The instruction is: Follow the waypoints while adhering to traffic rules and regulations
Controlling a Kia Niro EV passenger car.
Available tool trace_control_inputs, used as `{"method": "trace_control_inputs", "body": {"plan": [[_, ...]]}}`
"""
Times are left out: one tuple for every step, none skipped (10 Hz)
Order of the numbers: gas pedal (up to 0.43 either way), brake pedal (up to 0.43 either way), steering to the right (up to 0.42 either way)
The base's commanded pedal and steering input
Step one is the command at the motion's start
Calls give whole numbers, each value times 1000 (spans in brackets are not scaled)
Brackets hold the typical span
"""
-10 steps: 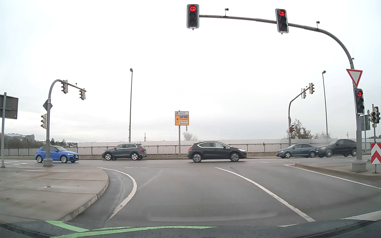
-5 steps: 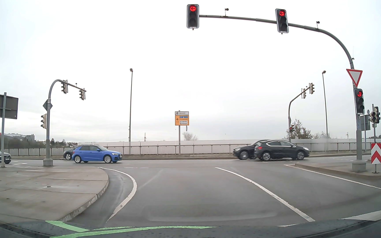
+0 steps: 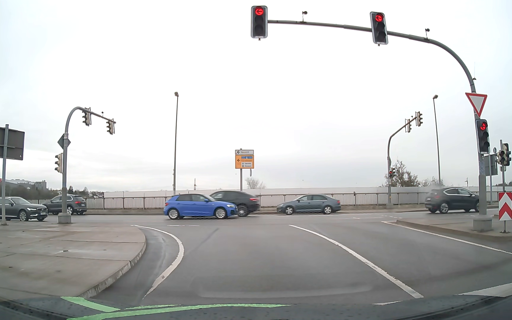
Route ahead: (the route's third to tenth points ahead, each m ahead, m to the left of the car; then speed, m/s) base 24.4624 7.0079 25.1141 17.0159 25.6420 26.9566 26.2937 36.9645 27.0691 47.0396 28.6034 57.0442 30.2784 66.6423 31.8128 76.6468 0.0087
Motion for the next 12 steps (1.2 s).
{"method": "trace_control_inputs", "body": {"plan": [[0, 396, -14], [0, 402, -14], [0, 396, -14], [0, 396, -14], [0, 396, -13], [0, 396, -13], [0, 396, -14], [0, 396, -14], [0, 396, -14], [0, 396, -14], [0, 396, -14], [0, 396, -14]]}}
